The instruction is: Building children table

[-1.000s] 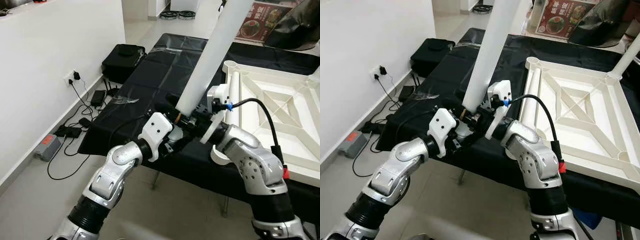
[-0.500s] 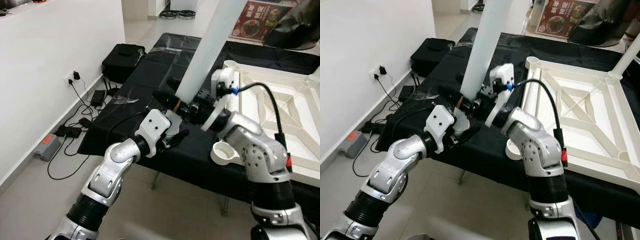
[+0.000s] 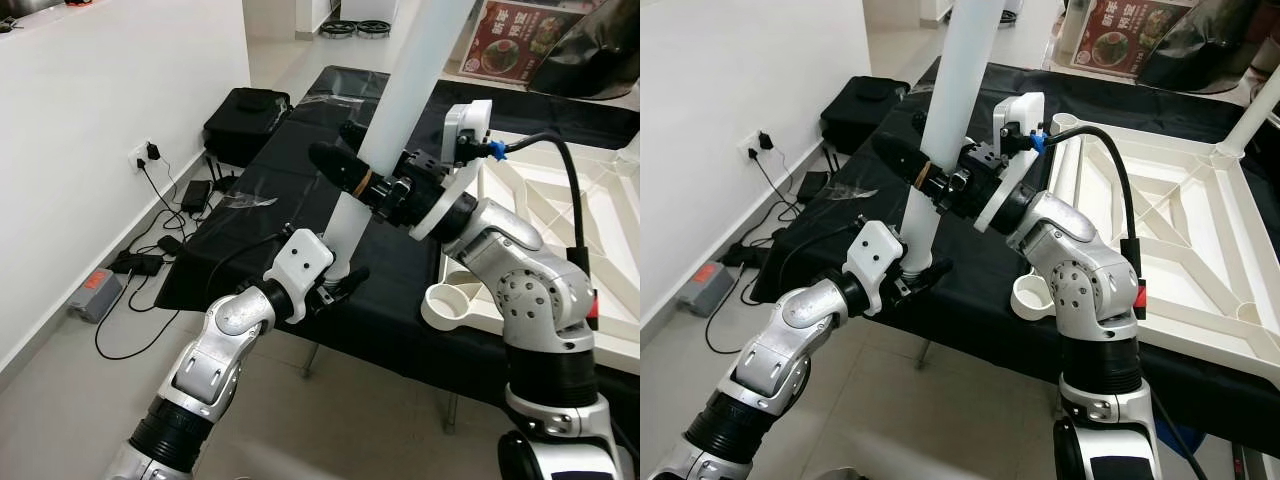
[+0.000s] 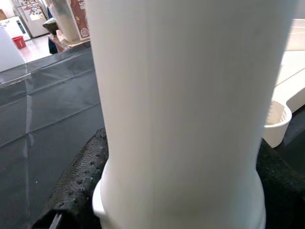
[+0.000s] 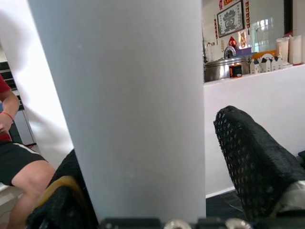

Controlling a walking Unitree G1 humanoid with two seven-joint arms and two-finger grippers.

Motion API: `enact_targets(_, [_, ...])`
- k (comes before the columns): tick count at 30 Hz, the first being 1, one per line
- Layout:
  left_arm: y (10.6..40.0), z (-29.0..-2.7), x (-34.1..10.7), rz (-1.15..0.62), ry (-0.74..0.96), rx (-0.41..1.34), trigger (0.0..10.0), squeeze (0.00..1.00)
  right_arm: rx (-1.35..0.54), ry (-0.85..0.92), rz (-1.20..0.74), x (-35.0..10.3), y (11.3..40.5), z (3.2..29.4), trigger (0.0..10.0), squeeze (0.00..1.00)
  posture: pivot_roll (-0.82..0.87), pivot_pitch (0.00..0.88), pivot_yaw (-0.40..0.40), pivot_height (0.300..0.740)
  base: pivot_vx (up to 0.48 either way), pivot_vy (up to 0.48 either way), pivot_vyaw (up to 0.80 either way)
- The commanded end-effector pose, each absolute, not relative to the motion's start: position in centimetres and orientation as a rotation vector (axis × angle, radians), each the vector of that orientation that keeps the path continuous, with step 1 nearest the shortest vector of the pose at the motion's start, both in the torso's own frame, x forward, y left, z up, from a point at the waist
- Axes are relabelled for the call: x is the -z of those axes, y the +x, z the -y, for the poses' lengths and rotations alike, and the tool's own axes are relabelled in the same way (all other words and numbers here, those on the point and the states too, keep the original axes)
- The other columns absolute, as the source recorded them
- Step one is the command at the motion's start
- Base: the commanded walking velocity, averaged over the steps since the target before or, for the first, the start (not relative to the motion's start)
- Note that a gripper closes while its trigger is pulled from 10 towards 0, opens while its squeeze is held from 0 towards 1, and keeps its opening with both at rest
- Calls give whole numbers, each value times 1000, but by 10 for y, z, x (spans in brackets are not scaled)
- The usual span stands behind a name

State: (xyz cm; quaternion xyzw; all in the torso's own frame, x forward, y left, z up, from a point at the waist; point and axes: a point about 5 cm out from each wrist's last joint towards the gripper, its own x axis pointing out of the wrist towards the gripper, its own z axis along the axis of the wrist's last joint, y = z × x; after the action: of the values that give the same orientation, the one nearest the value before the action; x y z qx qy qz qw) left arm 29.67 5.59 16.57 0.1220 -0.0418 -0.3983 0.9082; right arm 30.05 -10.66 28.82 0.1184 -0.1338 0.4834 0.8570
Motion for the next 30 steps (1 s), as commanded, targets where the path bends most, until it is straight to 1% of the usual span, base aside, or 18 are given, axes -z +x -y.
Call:
enact_targets(1, [285, -38, -159, 87, 316, 940, 10000, 0, -1080, 246, 289, -293, 294, 93, 10000, 0, 122, 44, -34, 740, 0, 0, 0])
enact_targets(7, [285, -38, -160, 87, 324, 950, 10000, 0, -1076, 243, 260, -288, 295, 92, 10000, 0, 124, 42, -39, 740, 0, 0, 0])
enact_targets(13, [281, -35, -158, 84, 322, 963, 10000, 0, -984, 180, 206, -275, 305, 95, 10000, 0, 126, 50, -40, 740, 0, 0, 0])
enact_targets(26, [283, -35, -161, 99, 331, 961, 10000, 0, -994, 158, 194, -270, 304, 91, 9961, 0, 128, 55, -37, 740, 0, 0, 0])
enact_targets(27, [283, -36, -161, 98, 337, 962, 10000, 0, -1005, 158, 194, -269, 302, 90, 0, 0, 128, 55, -39, 740, 0, 0, 0])
enact_targets(30, [282, -36, -161, 97, 338, 964, 10000, 0, -1016, 162, 195, -269, 301, 89, 0, 0, 128, 57, -38, 740, 0, 0, 0])
